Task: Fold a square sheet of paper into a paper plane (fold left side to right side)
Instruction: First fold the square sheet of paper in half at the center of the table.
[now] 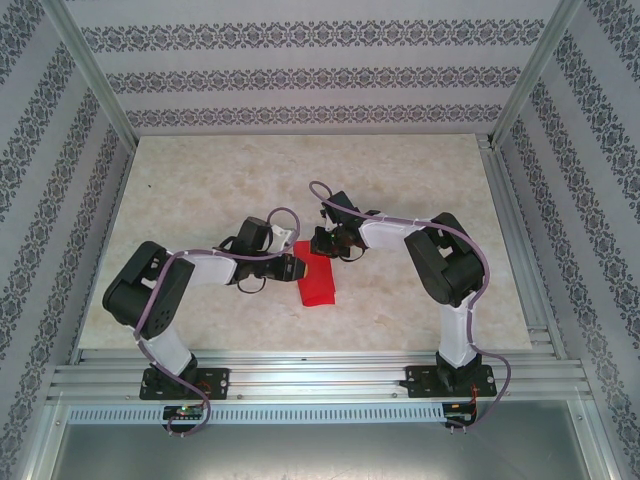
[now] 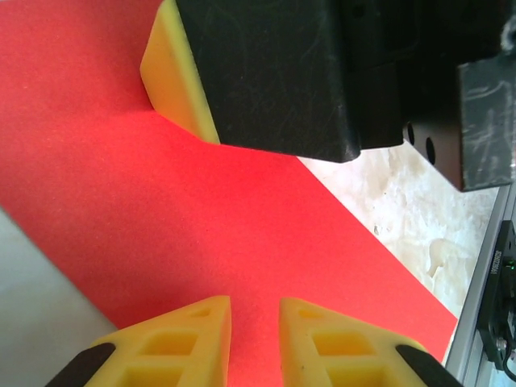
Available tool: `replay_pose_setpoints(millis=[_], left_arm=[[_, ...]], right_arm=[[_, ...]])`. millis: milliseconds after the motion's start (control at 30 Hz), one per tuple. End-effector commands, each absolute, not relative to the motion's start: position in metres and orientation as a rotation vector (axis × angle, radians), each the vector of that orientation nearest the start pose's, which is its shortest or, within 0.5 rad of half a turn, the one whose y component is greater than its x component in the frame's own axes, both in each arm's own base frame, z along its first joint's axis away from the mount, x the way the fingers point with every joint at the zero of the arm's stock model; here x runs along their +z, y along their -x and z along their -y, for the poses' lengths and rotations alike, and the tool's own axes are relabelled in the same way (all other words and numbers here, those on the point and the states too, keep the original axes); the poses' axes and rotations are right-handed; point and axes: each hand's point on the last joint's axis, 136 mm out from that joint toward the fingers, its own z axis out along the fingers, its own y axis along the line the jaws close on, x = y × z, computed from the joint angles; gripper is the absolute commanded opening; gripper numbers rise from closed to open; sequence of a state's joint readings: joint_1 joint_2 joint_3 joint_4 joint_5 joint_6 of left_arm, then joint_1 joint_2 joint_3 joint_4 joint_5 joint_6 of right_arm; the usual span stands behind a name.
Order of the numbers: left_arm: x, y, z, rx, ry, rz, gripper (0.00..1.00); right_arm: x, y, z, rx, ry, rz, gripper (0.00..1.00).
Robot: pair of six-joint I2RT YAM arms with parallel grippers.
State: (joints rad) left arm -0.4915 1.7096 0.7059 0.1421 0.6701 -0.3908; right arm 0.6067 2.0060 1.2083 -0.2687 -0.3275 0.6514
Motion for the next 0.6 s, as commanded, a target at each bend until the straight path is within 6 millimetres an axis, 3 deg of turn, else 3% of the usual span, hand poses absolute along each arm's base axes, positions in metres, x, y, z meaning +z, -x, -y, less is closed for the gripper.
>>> replay_pose_setpoints(millis=[0,567], left_arm=[[0.041,-0.275,0.280,-1.198,-0.555,-2.464,0.22],[0.015,-0.238,0.272,-1.205,-0.608,-2.555,0.20]], right_arm=[[-0.022,-0.331,-0.288,0.637,0.058,-2.922,0.12],[-0.027,-0.329,-0.282,0.586,0.053,-2.945,0.12]])
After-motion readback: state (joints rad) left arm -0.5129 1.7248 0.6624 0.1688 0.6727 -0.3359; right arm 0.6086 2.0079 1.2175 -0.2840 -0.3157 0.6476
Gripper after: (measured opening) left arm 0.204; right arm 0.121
